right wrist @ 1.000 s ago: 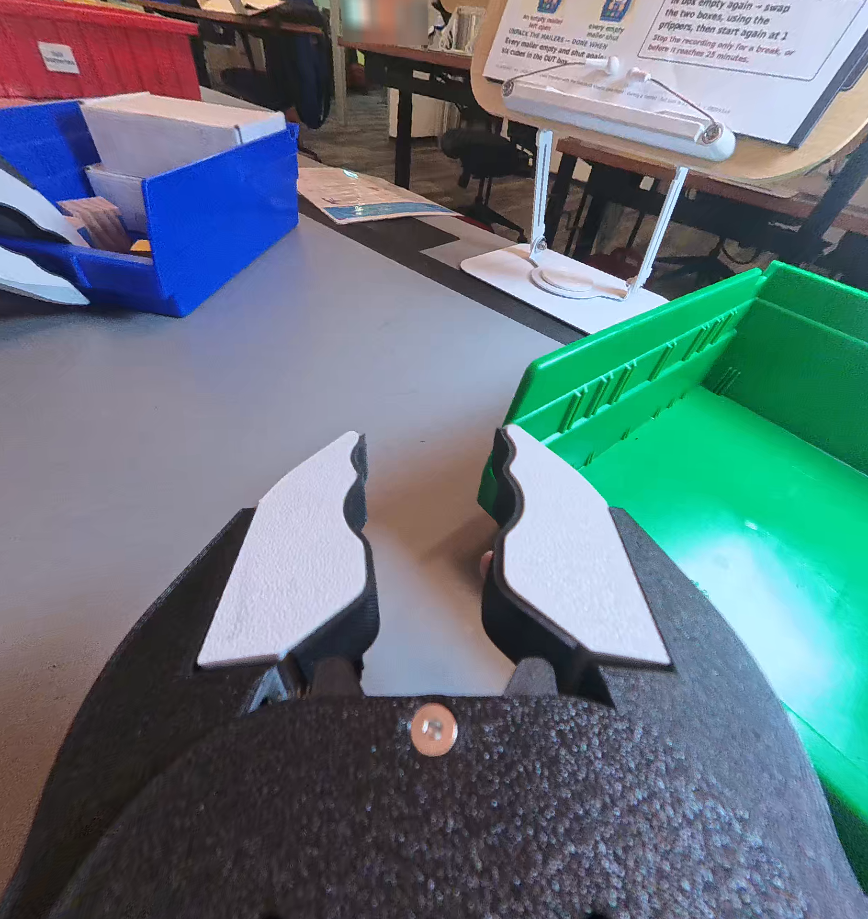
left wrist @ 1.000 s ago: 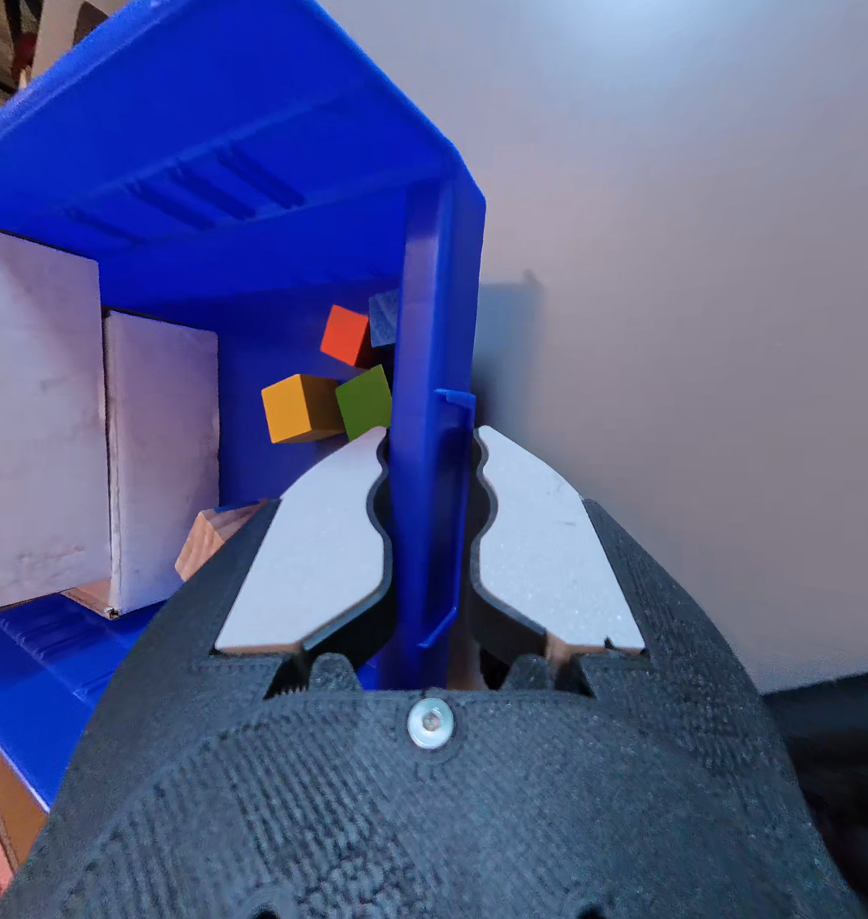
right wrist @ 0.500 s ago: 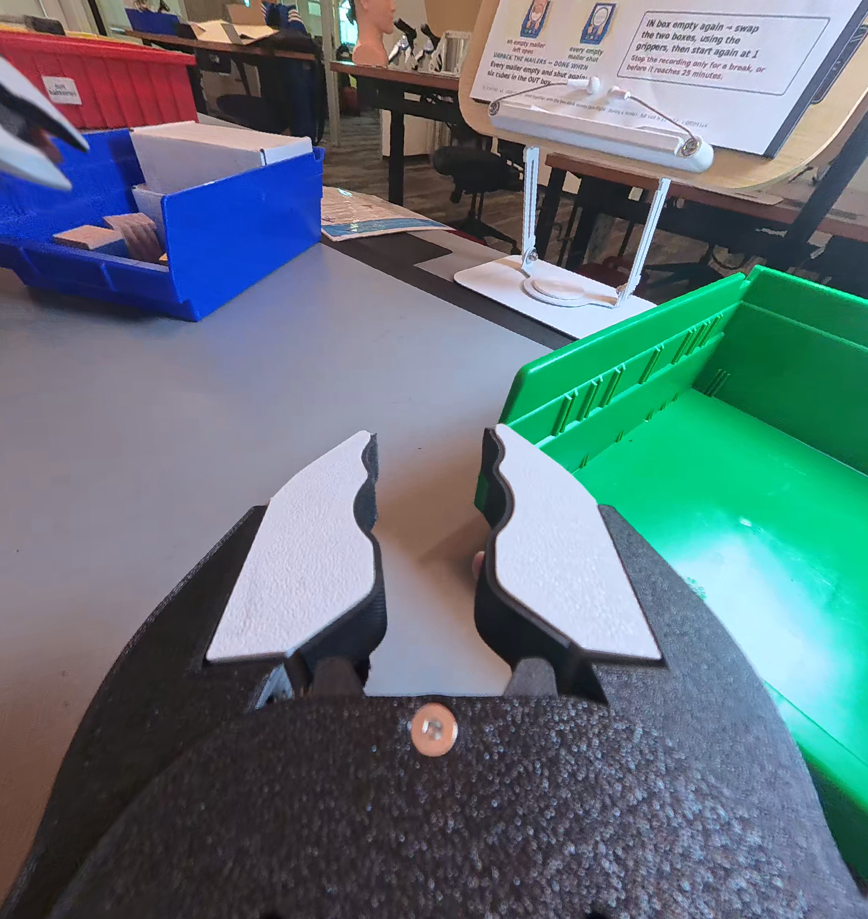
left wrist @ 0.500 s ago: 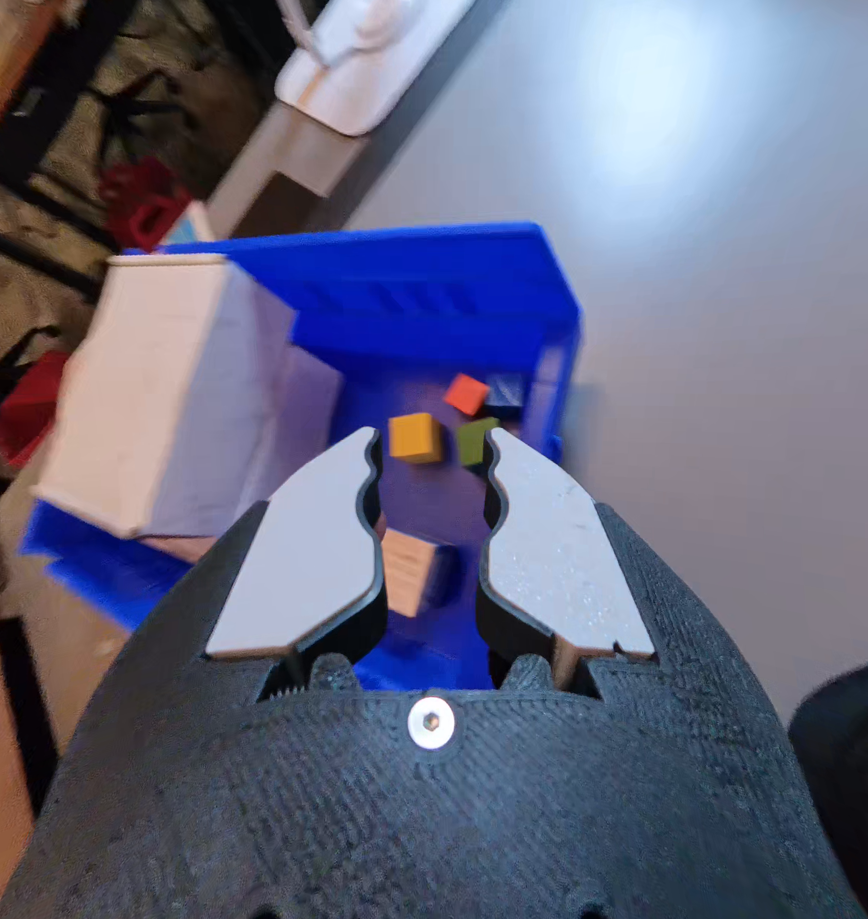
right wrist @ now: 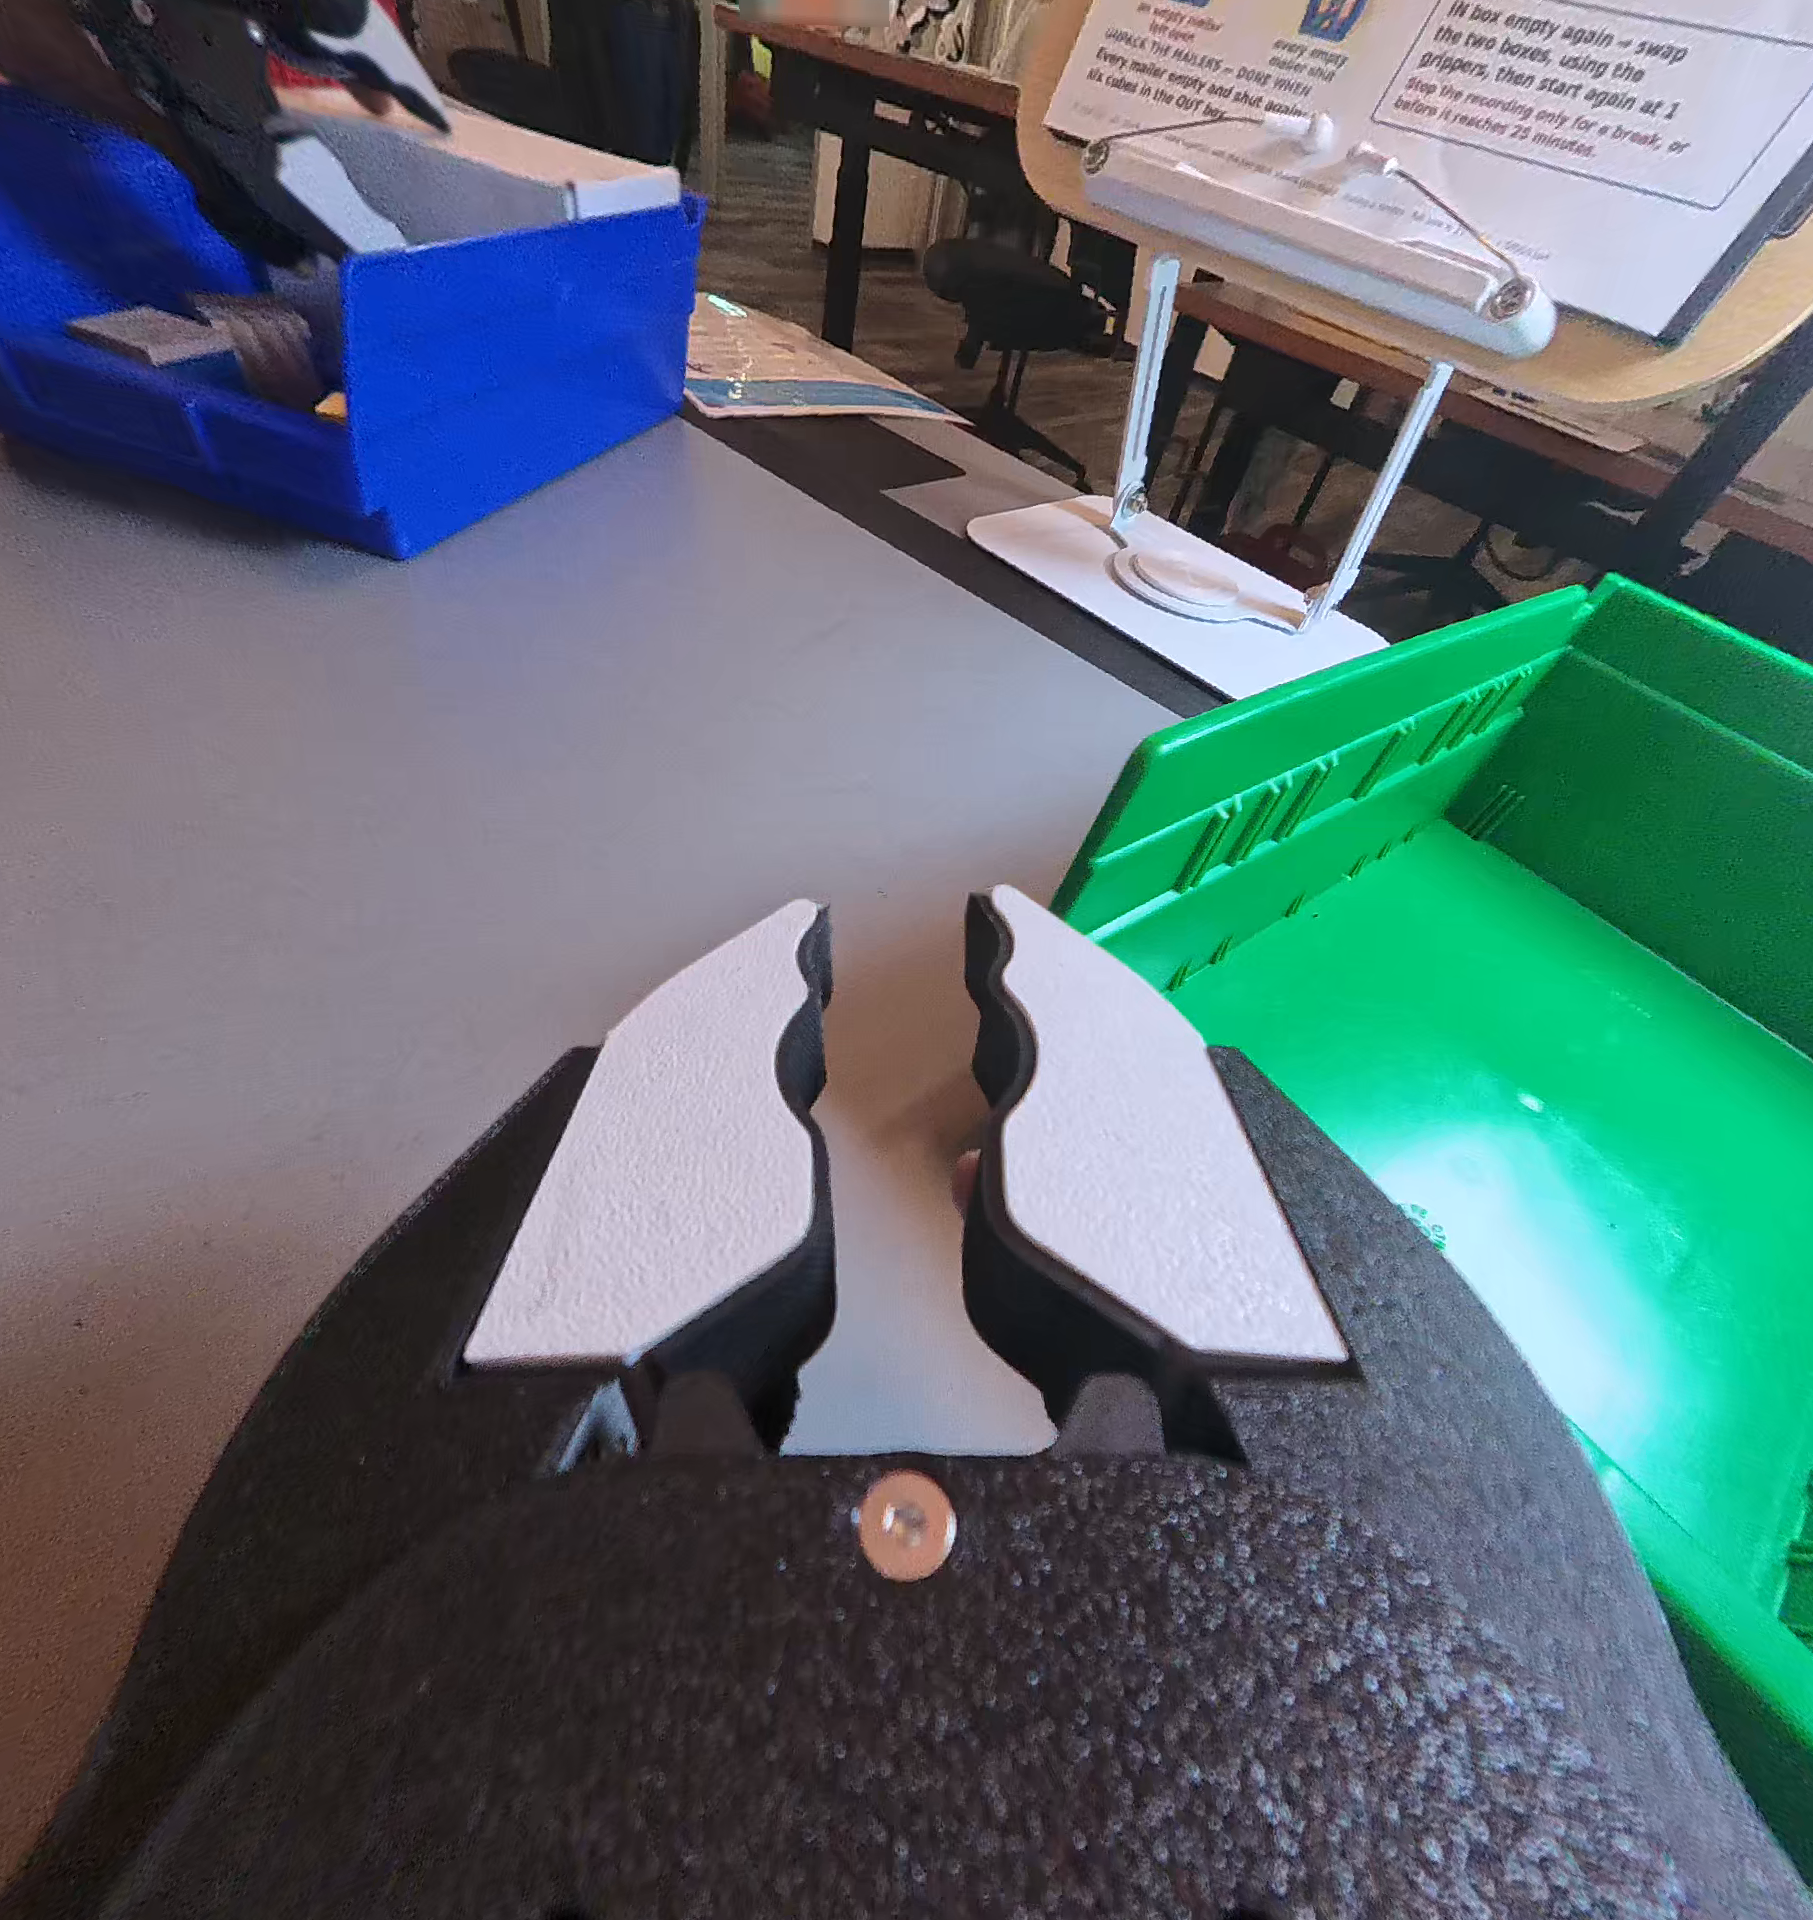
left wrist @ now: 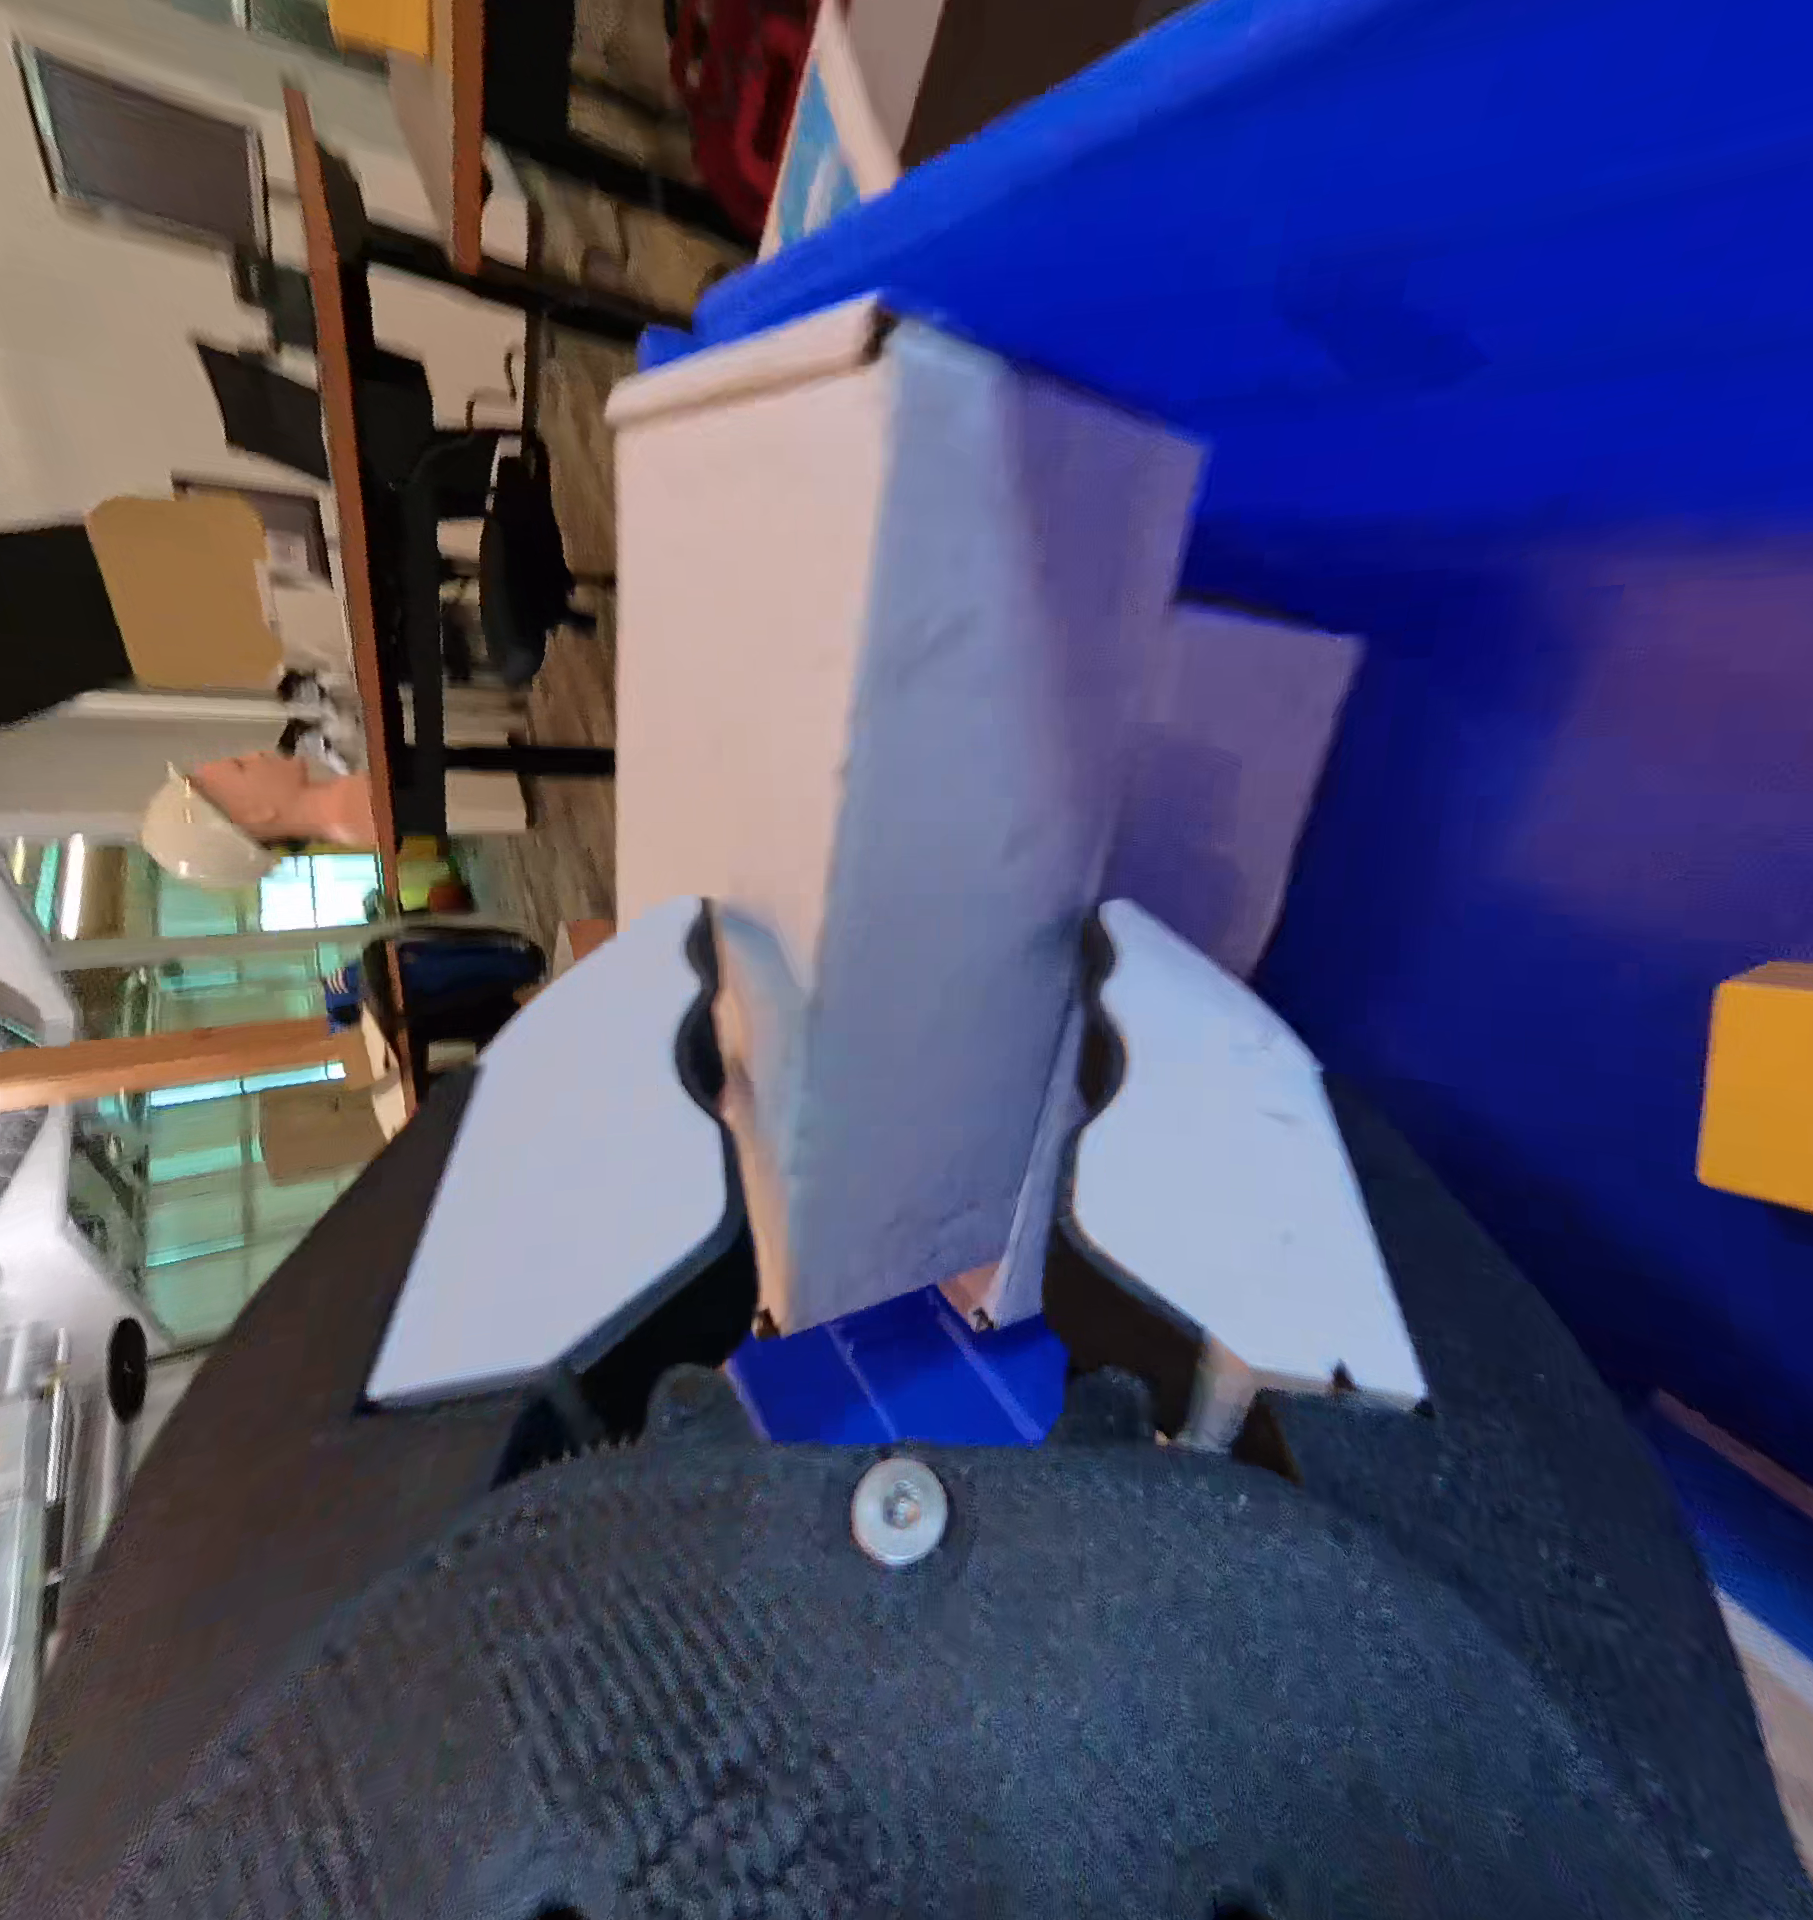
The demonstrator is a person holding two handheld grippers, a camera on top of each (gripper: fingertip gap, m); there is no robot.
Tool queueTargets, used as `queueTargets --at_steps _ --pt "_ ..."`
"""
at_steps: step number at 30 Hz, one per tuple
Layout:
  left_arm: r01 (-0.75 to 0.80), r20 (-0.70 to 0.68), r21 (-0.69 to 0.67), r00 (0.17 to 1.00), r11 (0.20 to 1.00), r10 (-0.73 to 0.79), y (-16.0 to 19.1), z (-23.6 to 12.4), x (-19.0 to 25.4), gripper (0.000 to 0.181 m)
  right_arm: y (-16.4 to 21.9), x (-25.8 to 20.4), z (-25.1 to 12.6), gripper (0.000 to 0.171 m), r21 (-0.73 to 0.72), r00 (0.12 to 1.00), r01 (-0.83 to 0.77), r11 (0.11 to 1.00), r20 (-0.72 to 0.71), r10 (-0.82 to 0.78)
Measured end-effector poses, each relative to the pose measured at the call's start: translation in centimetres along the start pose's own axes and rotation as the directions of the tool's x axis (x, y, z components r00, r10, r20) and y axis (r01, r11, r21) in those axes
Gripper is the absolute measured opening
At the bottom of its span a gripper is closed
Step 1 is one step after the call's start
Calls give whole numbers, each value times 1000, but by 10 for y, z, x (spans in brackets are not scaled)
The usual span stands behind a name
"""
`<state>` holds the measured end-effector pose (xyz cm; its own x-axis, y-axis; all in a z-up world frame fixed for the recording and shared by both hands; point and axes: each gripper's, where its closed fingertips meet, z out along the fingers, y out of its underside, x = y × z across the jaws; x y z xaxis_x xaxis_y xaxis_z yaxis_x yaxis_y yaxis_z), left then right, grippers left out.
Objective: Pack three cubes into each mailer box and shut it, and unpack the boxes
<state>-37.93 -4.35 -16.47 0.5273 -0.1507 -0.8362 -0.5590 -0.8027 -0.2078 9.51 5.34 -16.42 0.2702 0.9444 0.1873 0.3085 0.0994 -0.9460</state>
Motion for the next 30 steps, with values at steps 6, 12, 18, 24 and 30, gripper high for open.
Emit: queueTargets --at_steps 6,12,18,24,30 --pt "-135 57 -33 989 990 137 -3 -5 -7 61 1 -9 -2 18 -25 991 136 990 -7 -136" --pt "-88 21 105 996 991 86 -26 -86 -25 61 -9 -19 -5 25 14 978 211 977 -8 -211" --pt "23 -275 381 957 924 90 -94 -213 12 61 -31 -40 -3 45 81 928 374 924 -31 -372" --pt "31 -576 526 748 850 329 -144 -293 118 61 -66 -87 -11 76 213 817 571 793 -61 -573" --pt "-62 -670 578 533 814 517 -159 -317 195 61 -57 -141 -15 70 242 685 701 671 35 -728"
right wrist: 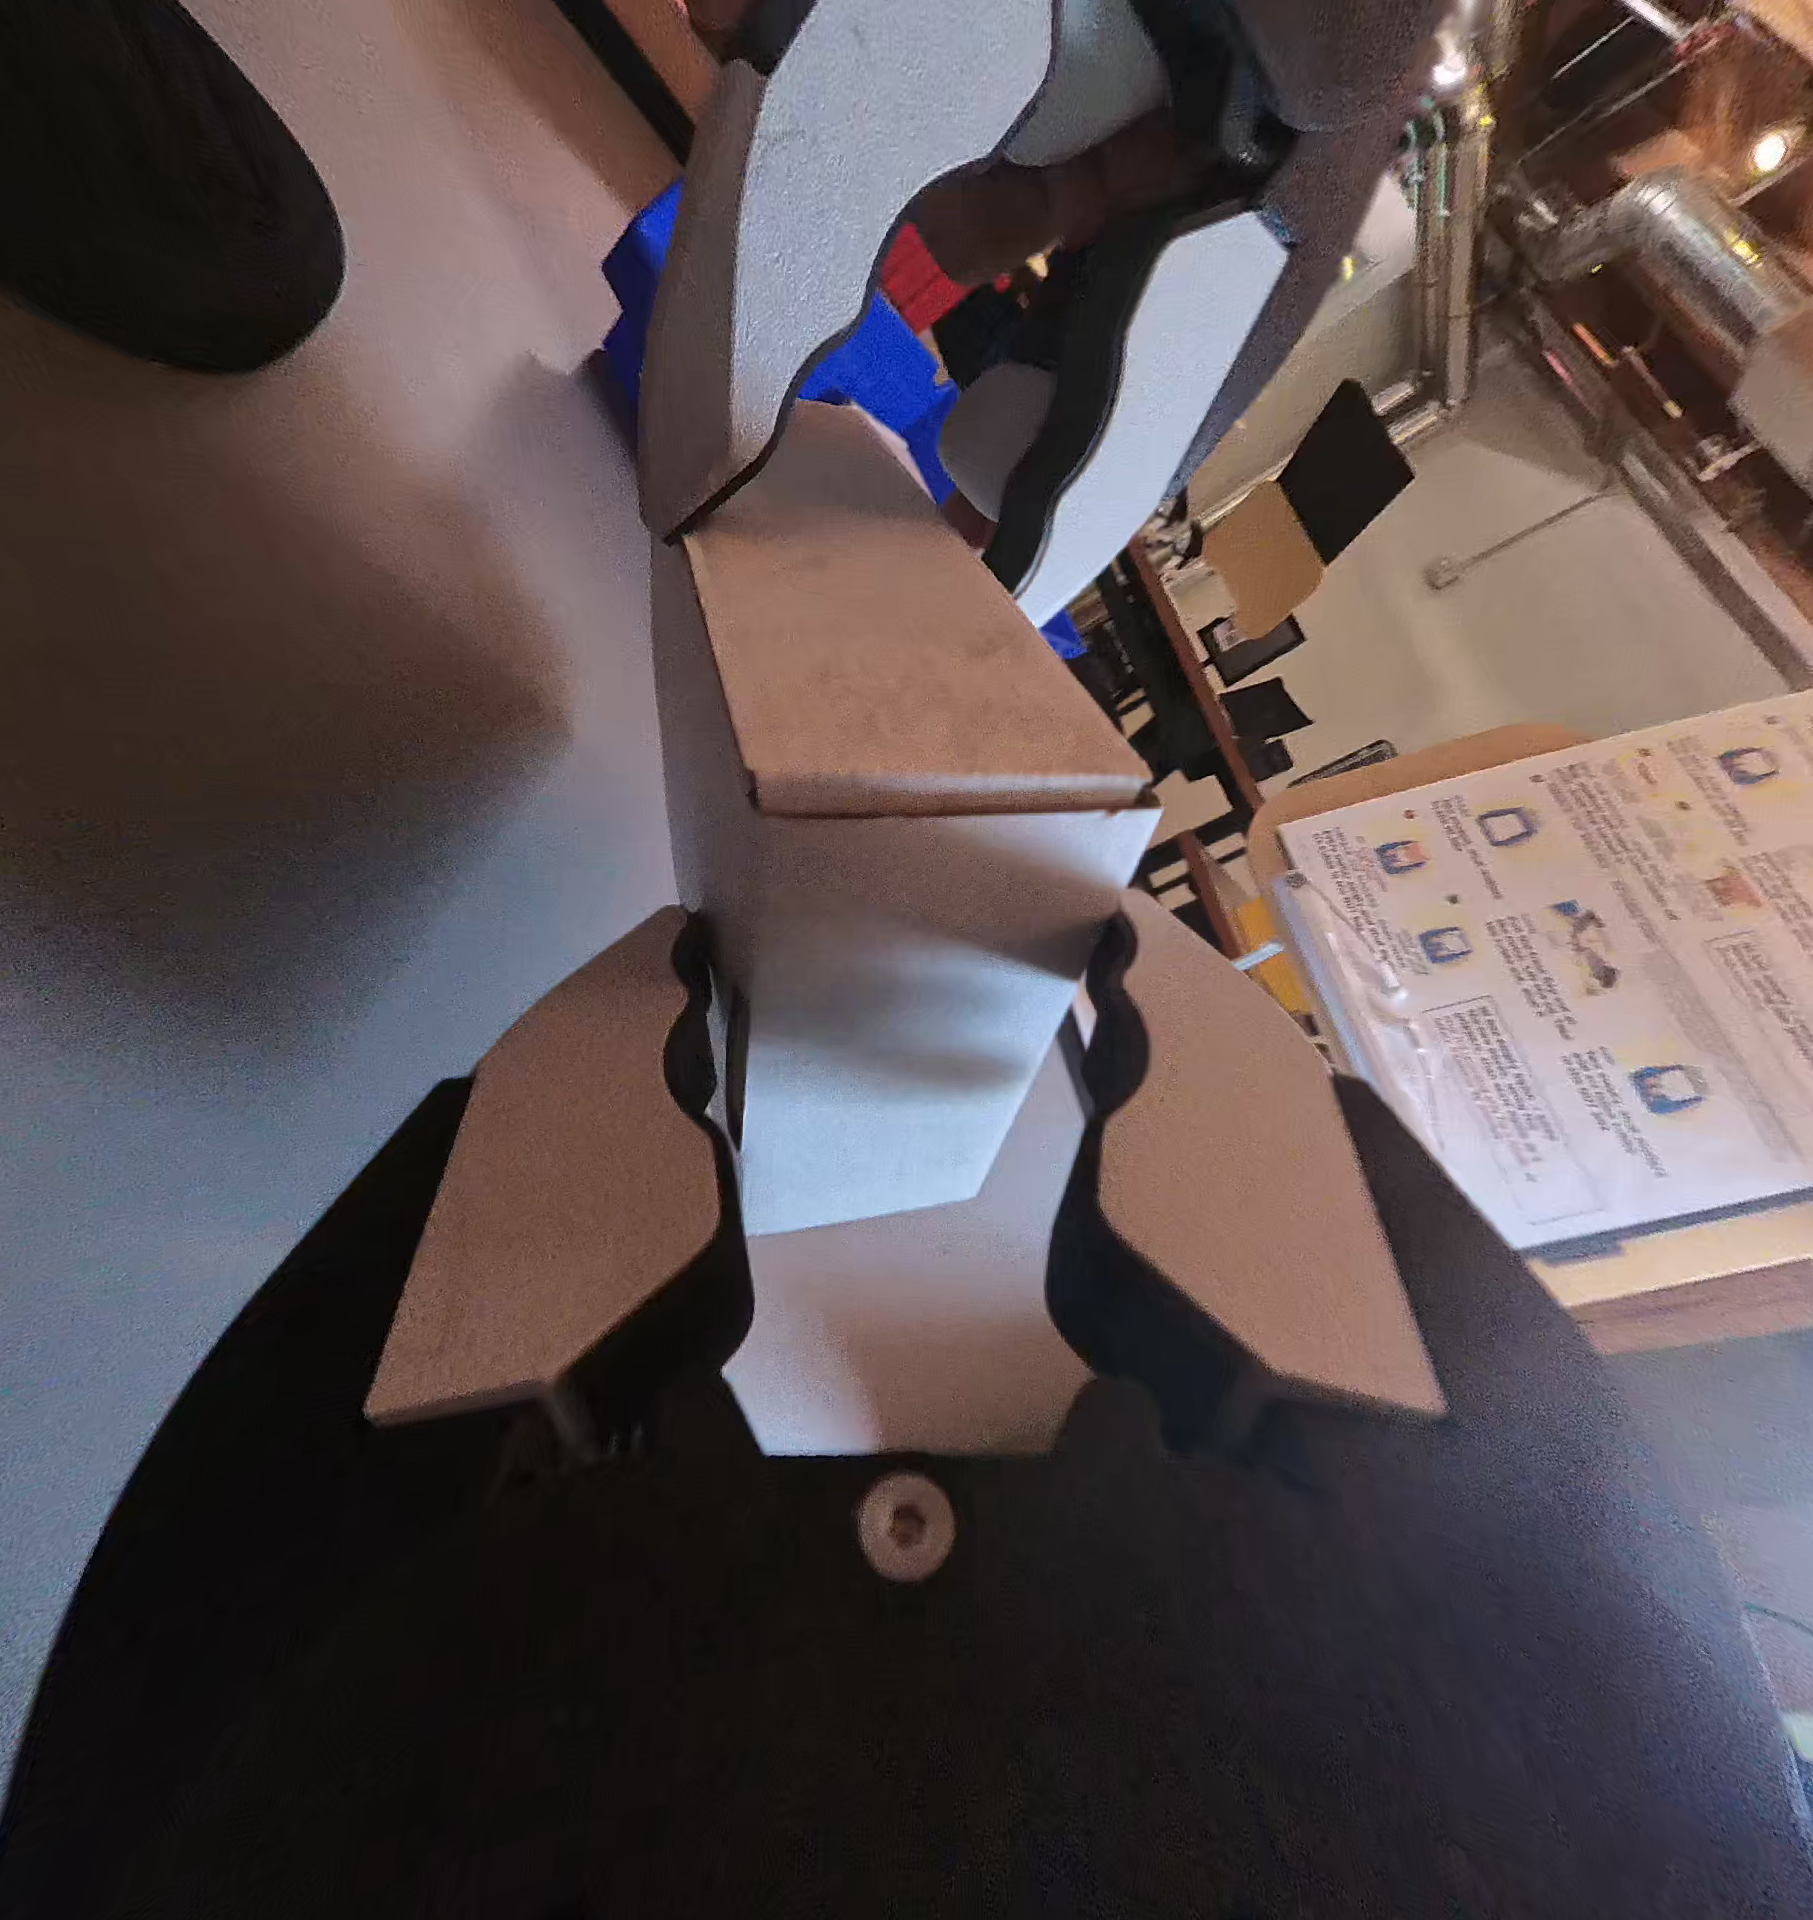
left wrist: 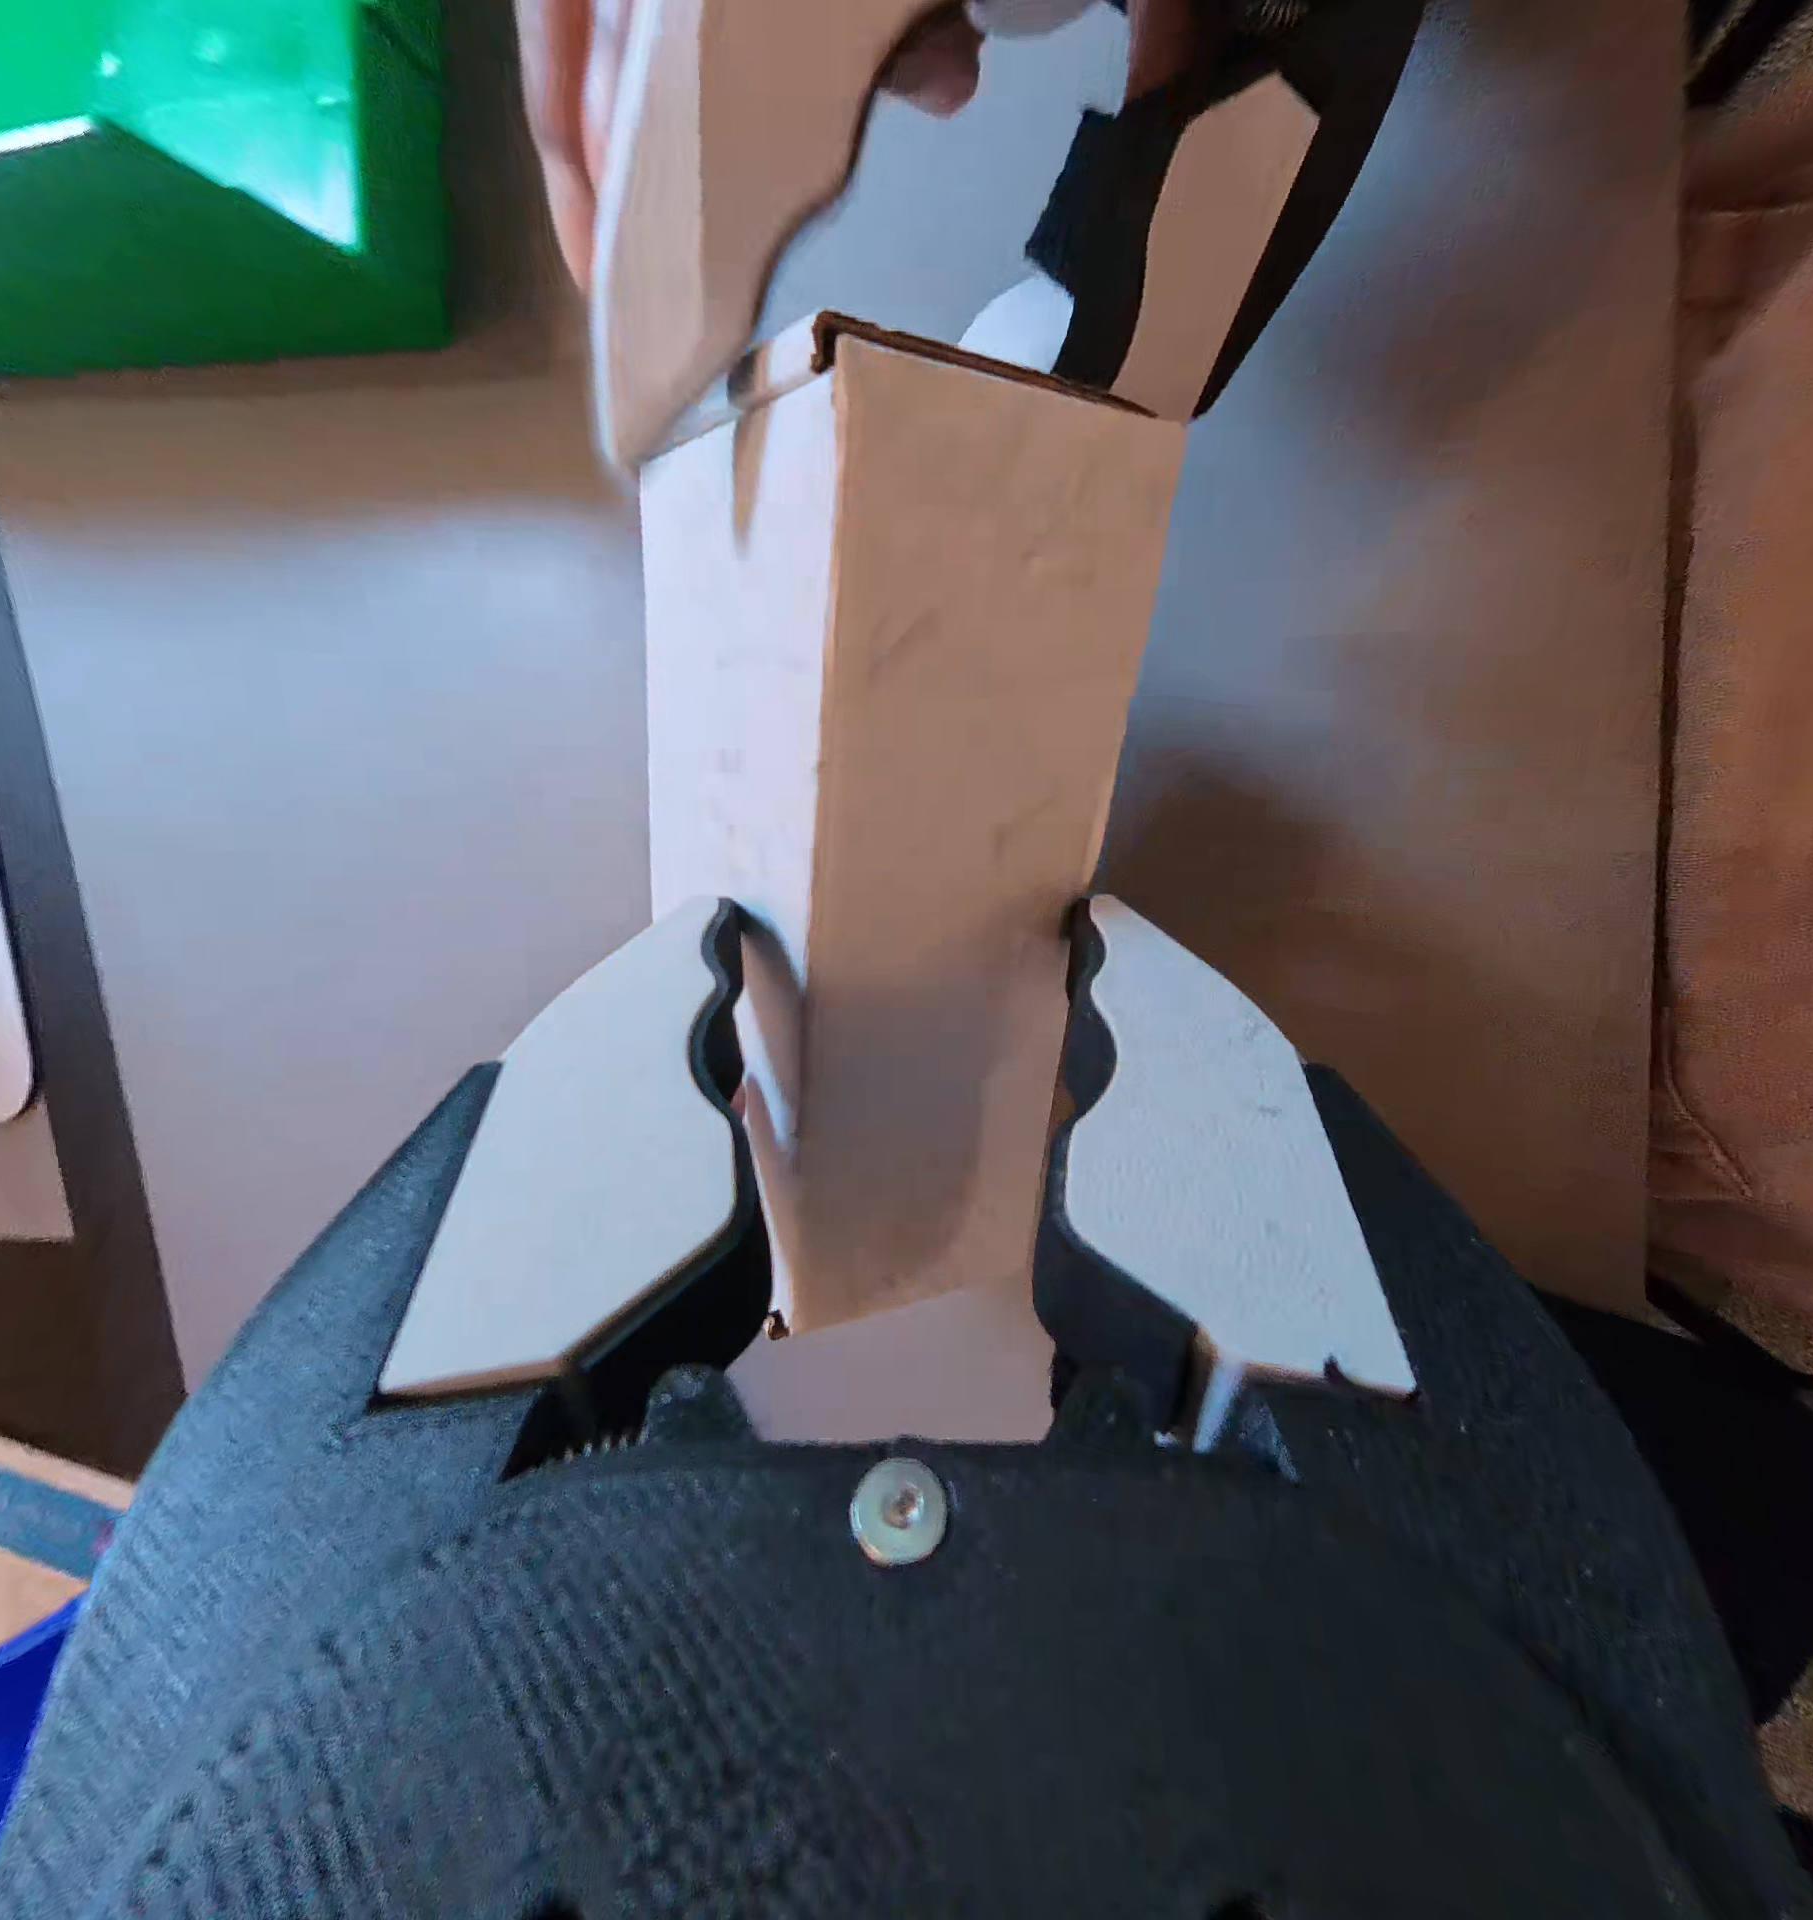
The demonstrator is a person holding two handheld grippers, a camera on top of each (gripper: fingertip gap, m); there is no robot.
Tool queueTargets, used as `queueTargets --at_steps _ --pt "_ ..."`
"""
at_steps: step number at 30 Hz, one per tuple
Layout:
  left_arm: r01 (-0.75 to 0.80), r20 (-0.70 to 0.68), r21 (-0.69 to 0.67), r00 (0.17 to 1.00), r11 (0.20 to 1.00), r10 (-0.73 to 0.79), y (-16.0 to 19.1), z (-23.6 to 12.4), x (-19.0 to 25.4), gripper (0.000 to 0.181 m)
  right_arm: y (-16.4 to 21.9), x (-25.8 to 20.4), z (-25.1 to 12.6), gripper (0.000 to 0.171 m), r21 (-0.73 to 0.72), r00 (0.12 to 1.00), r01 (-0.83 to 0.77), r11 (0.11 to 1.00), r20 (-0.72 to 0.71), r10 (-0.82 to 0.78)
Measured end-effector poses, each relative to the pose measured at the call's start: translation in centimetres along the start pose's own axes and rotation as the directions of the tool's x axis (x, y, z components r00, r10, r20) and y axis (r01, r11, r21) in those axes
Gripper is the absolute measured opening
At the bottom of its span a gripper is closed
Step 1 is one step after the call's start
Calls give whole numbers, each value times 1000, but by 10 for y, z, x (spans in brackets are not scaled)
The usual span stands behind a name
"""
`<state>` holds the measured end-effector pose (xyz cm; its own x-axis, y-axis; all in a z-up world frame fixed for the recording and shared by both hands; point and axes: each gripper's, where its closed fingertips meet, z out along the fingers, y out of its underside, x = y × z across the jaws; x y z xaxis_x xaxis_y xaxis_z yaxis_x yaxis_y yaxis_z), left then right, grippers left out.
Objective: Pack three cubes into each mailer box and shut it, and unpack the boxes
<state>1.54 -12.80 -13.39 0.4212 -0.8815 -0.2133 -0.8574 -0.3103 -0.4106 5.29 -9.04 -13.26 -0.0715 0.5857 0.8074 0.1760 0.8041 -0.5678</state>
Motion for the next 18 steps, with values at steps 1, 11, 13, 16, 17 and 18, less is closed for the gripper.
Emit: queueTargets --at_steps 1,11,13,16,17,18 --pt "-19 -20 -8 1000 1000 19 0 3 3 61 1 -6 0 69 0 999 -27 1000 31 27" --pt "230 44 431 960 872 -275 12 8 -35 95 52 9 -17 67 -9 687 -695 719 287 667" --pt "331 1 530 920 781 -391 23 24 -47 96 58 10 -19 67 -20 615 -754 657 332 715" --pt "449 -149 607 874 655 -462 18 53 -46 97 59 5 -18 67 -49 535 -802 595 385 752" --pt "448 -161 614 877 650 -452 12 62 -43 97 61 -1 -17 67 -79 520 -801 593 397 756" --pt "434 -169 615 888 659 -427 4 69 -35 94 63 -8 -16 67 -116 514 -792 599 404 757"
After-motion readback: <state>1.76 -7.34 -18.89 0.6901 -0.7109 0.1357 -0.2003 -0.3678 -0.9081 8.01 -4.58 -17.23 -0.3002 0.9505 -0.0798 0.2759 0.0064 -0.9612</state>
